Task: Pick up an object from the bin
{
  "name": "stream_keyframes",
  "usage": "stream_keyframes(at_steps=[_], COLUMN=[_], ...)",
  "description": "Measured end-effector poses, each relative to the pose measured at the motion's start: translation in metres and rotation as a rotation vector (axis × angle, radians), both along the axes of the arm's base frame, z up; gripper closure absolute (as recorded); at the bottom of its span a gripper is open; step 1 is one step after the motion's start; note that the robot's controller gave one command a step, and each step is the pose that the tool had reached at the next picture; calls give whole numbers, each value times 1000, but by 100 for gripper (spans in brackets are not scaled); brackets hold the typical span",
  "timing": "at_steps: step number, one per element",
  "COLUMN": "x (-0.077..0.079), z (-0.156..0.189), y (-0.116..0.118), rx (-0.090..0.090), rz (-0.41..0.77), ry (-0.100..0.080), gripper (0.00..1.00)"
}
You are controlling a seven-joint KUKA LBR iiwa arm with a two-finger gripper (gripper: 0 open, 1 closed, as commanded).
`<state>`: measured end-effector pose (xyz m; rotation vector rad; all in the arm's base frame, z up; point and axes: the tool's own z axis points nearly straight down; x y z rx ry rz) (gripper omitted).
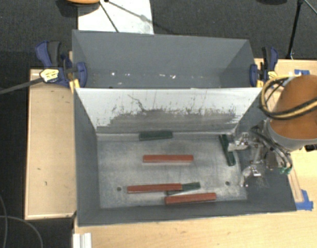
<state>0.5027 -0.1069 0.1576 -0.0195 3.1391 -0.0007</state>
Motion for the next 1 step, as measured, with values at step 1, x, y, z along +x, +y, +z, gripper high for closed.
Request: stream_keyframes(at_steps=[1], x=[18], z=[-39], y=[51], rx=[-1], rz=[-5], ry=[-4], gripper=[0])
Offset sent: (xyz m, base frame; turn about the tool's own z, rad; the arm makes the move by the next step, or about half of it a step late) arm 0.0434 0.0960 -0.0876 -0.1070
